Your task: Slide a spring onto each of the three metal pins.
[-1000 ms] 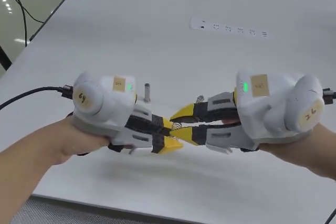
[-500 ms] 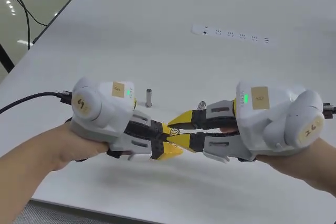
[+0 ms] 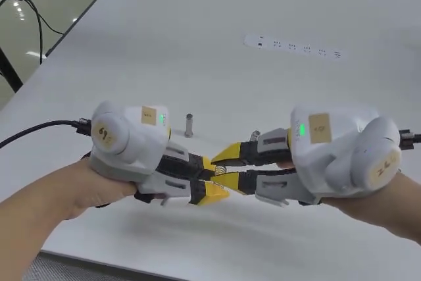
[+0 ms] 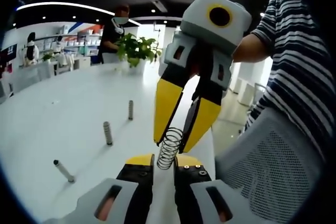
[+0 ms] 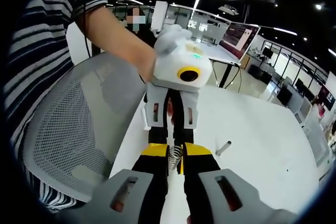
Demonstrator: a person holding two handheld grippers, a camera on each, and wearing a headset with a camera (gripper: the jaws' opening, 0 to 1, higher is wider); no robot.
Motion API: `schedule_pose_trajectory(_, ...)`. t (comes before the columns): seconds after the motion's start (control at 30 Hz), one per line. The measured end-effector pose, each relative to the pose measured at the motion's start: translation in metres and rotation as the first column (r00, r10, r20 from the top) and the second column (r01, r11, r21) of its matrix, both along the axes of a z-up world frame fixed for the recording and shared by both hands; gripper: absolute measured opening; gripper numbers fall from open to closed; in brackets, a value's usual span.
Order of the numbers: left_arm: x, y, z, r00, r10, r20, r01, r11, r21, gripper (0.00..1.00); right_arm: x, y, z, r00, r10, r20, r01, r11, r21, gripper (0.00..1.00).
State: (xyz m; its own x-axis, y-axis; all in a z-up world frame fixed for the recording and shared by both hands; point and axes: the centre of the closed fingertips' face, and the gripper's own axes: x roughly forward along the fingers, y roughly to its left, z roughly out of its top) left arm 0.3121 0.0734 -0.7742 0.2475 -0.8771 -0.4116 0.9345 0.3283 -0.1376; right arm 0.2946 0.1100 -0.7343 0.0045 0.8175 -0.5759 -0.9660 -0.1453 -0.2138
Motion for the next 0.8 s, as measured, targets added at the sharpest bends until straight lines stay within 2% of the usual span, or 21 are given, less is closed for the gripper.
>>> schedule_pose_trajectory(0.5, 0.003, 0.011, -0.001, 0.998, 0.052, -0.017, -0.052, 0.999, 0.009, 0.18, 0.008, -0.002, 0.002, 0.999, -0.040, 0.000, 0.040, 0.999, 0.013, 0.07)
schedule_pose_trajectory(0.8, 0.005, 0.025, -0.002, 0.993, 0.116, -0.033, -0.115, 0.993, 0.017, 0.24, 0.013, -0.003, 0.003, 0.998, -0.058, -0.004, 0.058, 0.998, 0.023, 0.07)
